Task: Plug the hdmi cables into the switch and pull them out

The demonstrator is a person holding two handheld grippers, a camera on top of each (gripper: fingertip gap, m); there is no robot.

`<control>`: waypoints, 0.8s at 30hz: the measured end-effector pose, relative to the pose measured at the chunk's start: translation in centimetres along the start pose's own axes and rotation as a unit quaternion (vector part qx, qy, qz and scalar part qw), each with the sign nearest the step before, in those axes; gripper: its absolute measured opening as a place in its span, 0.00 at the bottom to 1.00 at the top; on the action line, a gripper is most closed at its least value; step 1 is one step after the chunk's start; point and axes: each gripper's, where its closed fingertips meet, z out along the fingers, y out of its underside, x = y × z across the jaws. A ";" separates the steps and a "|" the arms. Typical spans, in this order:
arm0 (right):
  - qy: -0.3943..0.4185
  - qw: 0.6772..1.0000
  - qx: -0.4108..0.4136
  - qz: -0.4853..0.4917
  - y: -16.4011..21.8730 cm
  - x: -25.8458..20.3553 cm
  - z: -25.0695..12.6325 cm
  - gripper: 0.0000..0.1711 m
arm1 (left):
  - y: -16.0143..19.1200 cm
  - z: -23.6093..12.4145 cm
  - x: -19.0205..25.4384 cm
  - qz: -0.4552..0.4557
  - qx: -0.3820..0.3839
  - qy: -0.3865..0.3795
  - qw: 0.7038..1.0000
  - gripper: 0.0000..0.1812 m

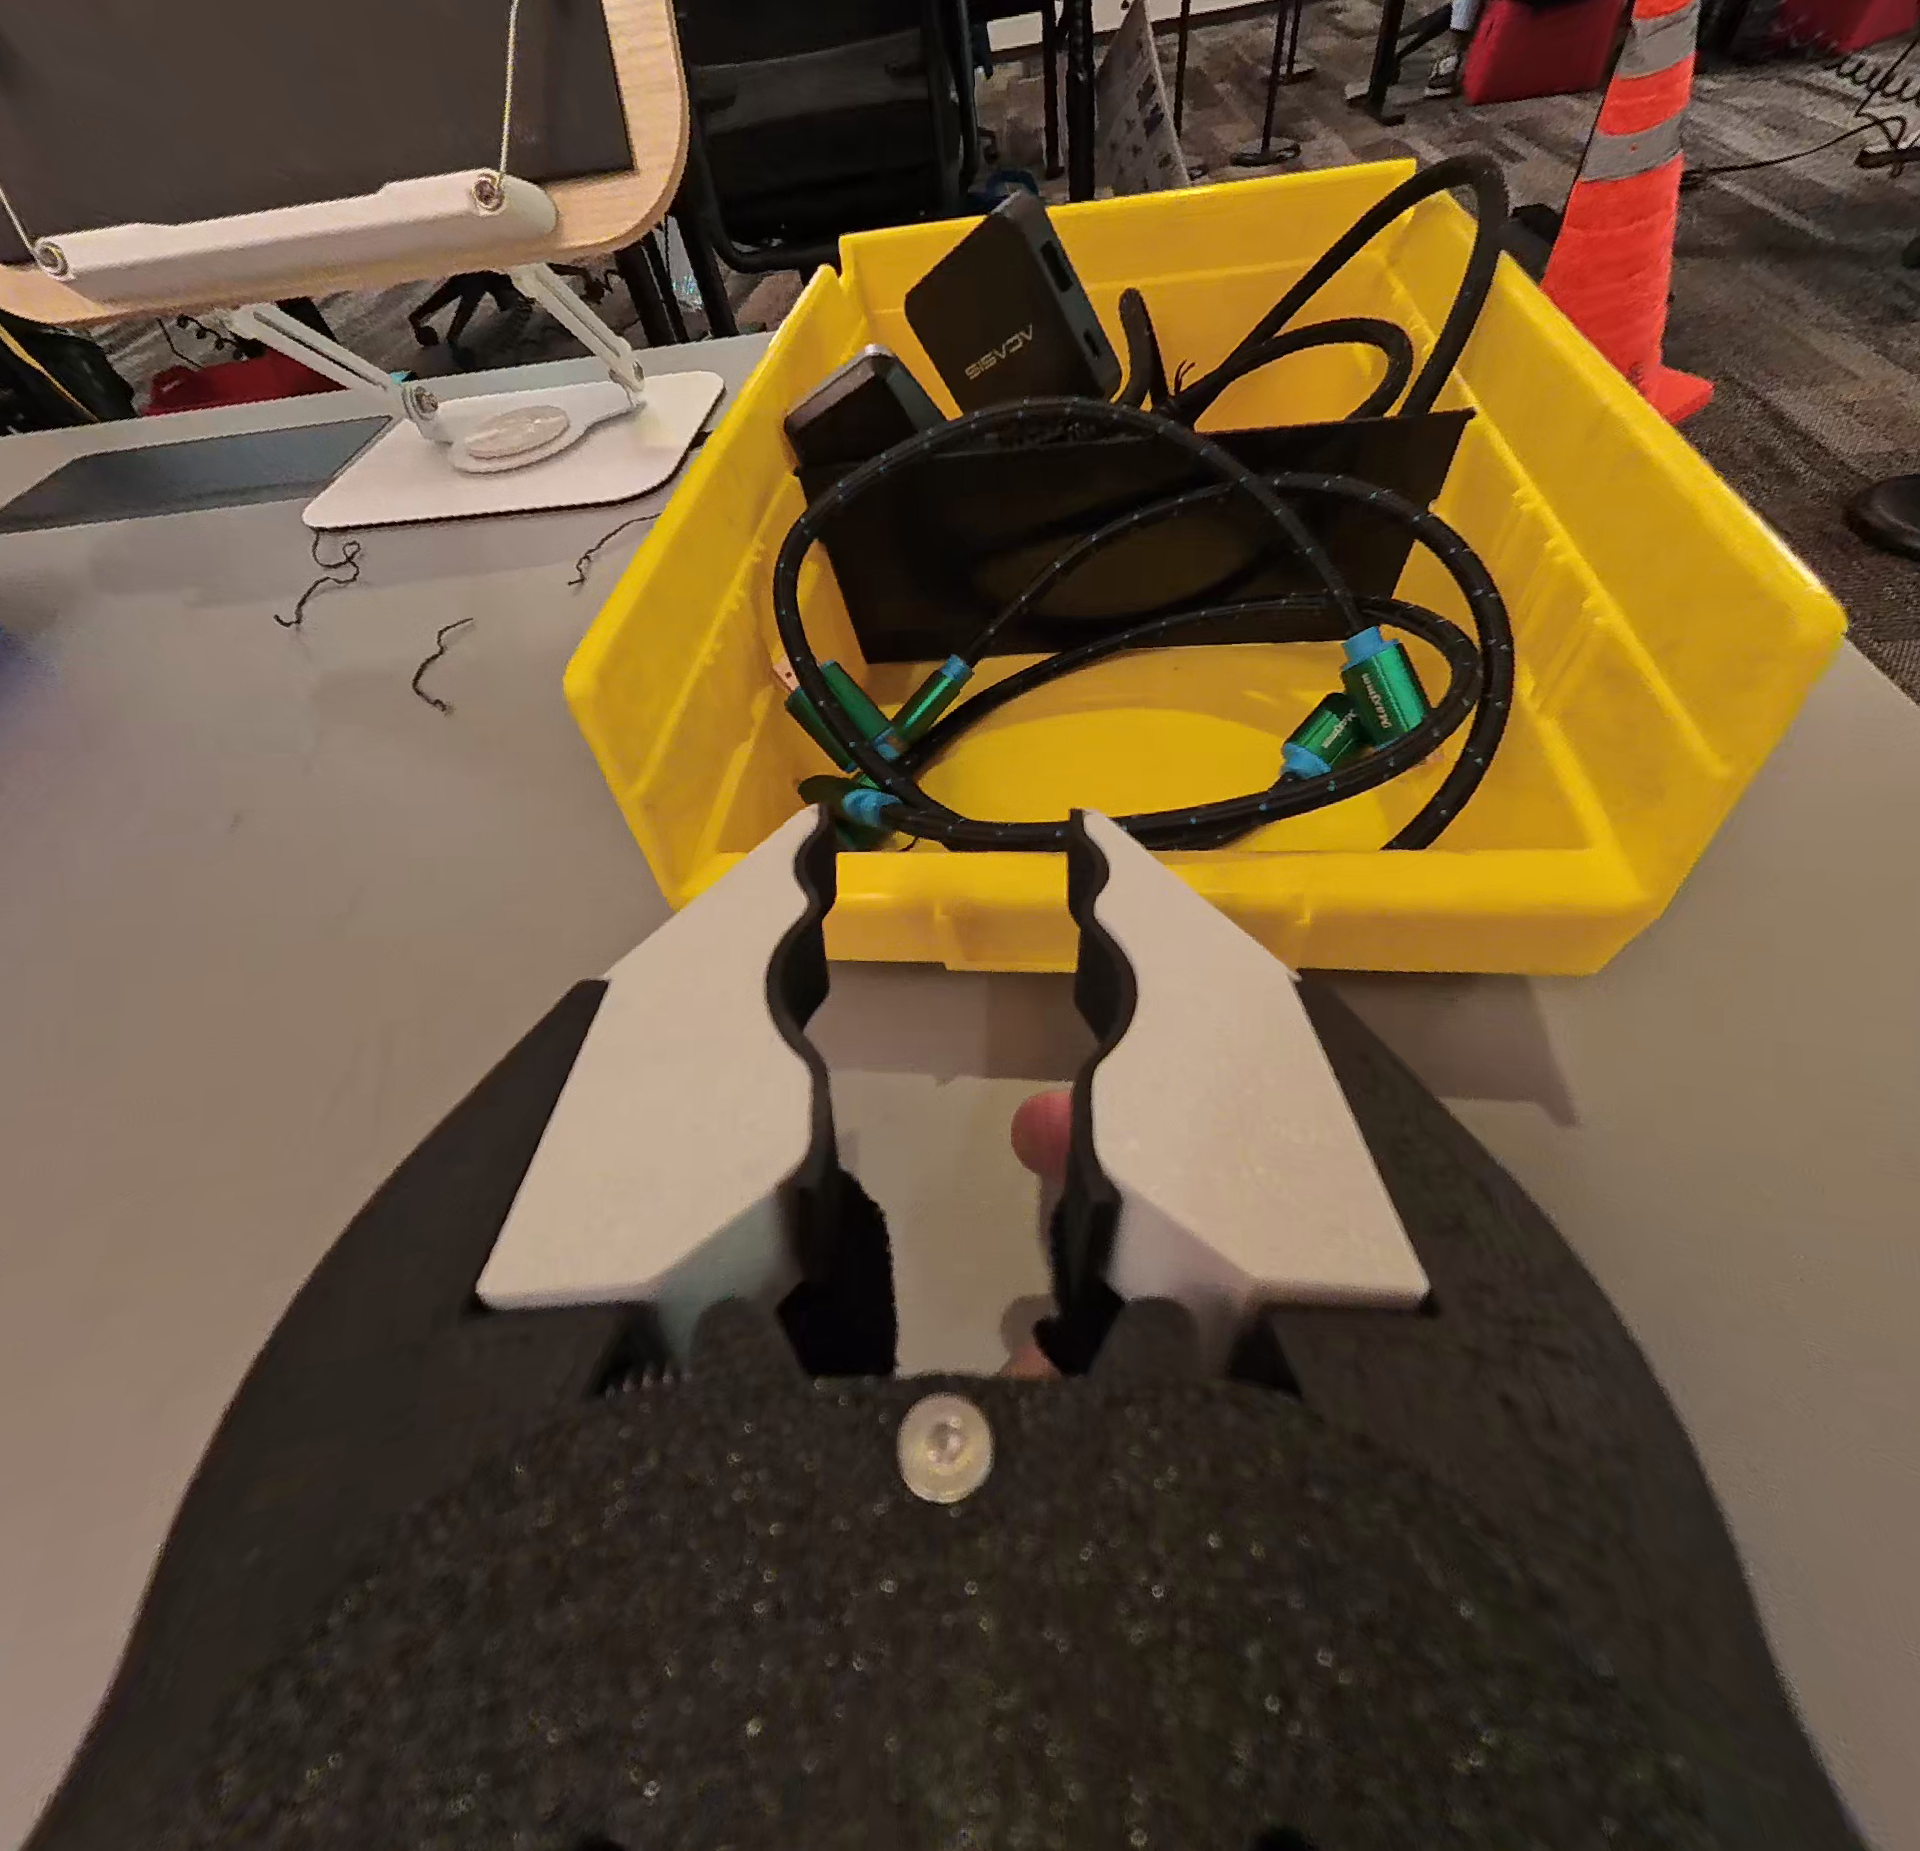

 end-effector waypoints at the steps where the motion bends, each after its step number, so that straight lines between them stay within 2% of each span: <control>1: -0.001 1.000 -0.001 -0.001 0.0 0.0 0.1 0.25 | 0.0 0.0 -0.1 0.004 0.000 -0.005 1.000 0.16; 5: -0.056 0.998 0.003 -0.010 -0.1 -2.3 0.0 0.26 | 0.9 0.3 0.2 0.026 -0.022 -0.017 0.999 0.26; 9: -0.108 0.993 -0.029 -0.043 1.3 -6.4 0.6 0.29 | 1.5 0.1 0.3 0.050 -0.029 -0.038 0.998 0.31; 13: -0.091 0.991 -0.020 -0.095 1.1 -8.7 2.1 0.30 | 1.6 -1.0 0.0 0.079 -0.015 -0.065 0.995 0.32; 18: -0.056 0.995 -0.013 -0.082 0.2 -9.2 3.8 0.28 | 1.0 -2.5 1.0 0.098 0.021 -0.063 0.993 0.32; 21: -0.078 0.994 -0.015 -0.079 0.3 -9.9 3.9 0.27 | 1.1 -2.4 2.6 0.103 0.020 -0.038 0.994 0.30; 24: -0.149 0.985 -0.019 -0.082 0.9 -12.3 3.0 0.27 | 1.4 -1.7 5.2 0.122 0.017 0.001 0.992 0.31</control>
